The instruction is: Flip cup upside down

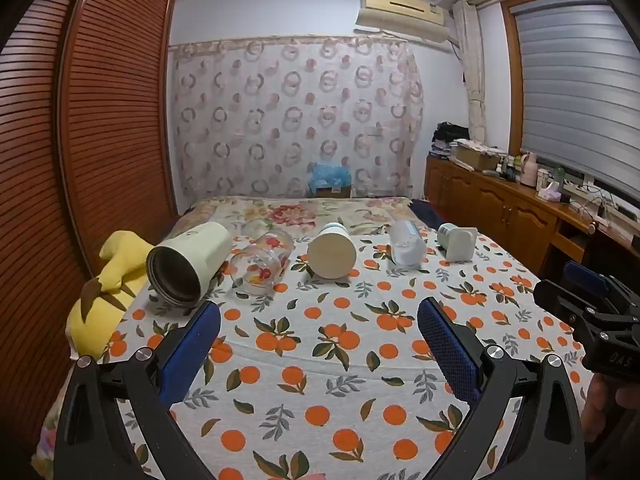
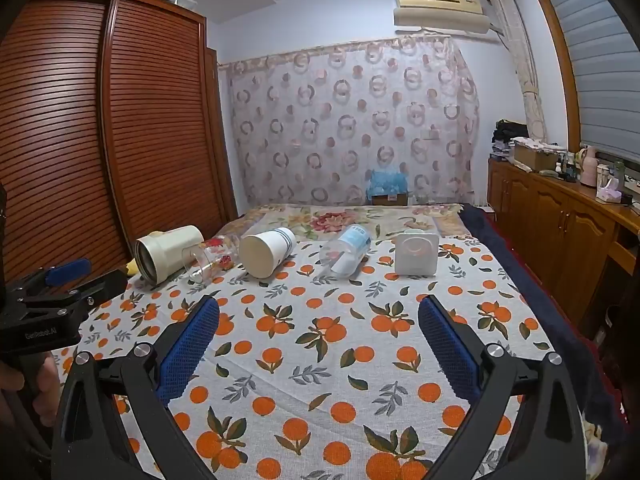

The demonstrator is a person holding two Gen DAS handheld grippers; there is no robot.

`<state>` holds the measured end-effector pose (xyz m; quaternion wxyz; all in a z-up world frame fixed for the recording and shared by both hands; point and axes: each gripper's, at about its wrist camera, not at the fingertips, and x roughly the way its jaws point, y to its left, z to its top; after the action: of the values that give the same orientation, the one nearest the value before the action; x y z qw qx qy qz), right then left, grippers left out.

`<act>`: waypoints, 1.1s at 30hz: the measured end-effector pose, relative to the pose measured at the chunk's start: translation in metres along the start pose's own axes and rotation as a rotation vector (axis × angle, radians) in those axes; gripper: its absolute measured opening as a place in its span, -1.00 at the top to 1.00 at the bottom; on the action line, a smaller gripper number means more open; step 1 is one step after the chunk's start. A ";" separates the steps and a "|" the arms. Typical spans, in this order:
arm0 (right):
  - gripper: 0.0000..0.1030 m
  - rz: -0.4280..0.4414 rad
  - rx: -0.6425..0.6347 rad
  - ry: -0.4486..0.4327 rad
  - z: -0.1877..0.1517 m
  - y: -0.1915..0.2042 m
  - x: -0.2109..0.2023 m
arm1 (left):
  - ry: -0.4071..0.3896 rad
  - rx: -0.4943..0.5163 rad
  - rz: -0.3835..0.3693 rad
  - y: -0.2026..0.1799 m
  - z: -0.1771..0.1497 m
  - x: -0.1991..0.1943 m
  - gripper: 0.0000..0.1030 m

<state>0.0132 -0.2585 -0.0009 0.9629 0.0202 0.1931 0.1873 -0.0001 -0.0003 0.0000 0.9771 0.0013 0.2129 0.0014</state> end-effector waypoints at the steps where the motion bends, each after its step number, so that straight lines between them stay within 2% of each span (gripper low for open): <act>1: -0.95 0.001 0.000 0.001 0.000 0.000 0.000 | 0.000 -0.001 -0.001 0.000 0.000 0.000 -0.85; 33: -0.95 0.002 0.003 -0.004 0.000 0.000 -0.002 | -0.011 -0.005 -0.001 0.000 0.000 0.000 -0.85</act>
<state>0.0118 -0.2588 -0.0003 0.9631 0.0222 0.1915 0.1879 -0.0005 -0.0002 0.0004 0.9782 -0.0015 0.2075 0.0013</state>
